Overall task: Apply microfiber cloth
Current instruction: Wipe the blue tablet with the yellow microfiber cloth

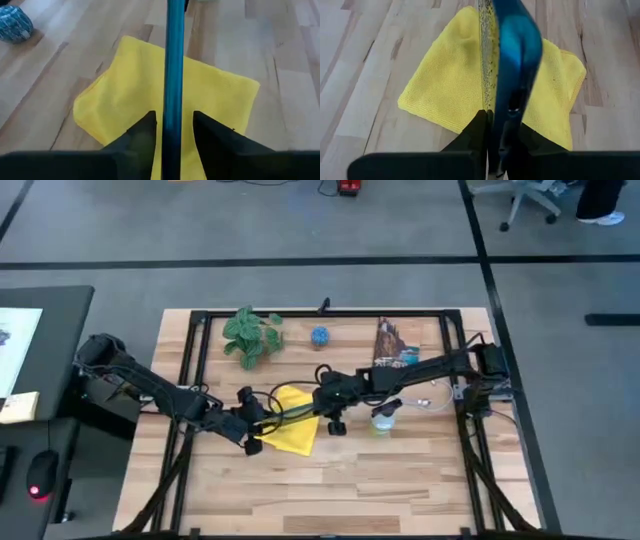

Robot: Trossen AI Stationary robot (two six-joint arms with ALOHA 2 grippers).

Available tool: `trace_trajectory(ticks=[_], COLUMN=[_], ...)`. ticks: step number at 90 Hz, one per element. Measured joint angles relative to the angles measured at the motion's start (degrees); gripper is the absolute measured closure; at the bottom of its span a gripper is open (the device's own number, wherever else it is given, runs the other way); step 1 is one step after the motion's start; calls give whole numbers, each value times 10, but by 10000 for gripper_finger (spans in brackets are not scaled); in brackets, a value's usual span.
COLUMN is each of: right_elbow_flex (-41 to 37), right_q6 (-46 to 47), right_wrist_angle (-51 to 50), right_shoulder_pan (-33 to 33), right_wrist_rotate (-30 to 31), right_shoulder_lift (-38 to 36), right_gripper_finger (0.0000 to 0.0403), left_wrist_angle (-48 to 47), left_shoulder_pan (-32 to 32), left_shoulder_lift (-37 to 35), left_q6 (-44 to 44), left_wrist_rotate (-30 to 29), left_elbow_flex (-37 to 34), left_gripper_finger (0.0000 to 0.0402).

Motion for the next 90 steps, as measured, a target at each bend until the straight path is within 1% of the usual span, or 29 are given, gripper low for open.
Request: trace_trajectory(ticks=[7,17,27,35,49,56,66,73,79,90], right_elbow_flex=[0,0,3,21,75,104,127,127,116,92], right_q6=[0,-4,-4,-13,-48,-59,-49,-38,-32,-29], right_wrist_angle=[0,1,-3,-22,-91,-128,-160,-161,-151,-75], right_shoulder_pan=[0,0,0,0,-1,-2,-8,-9,-9,-2], right_wrist_rotate=[0,2,13,29,74,85,77,66,57,41], right_shoulder_lift=[0,0,0,0,0,0,-1,-1,-1,16], right_gripper_finger=[380,377,367,345,282,246,203,181,169,164], left_wrist_angle=[-2,-2,-4,-11,-54,-96,-174,-234,-269,-302], left_shoulder_pan=[6,11,12,8,-10,-29,-61,-85,-106,-136], left_shoulder_lift=[6,6,6,5,5,-4,-33,-64,-88,-131], left_q6=[11,15,8,-13,-83,-130,-221,-287,-326,-371], left_wrist_rotate=[1,4,0,-11,-42,-76,-137,-169,-188,-227], left_elbow_flex=[0,0,0,0,0,0,0,0,0,0], left_gripper_finger=[339,385,391,395,397,397,398,398,398,398])
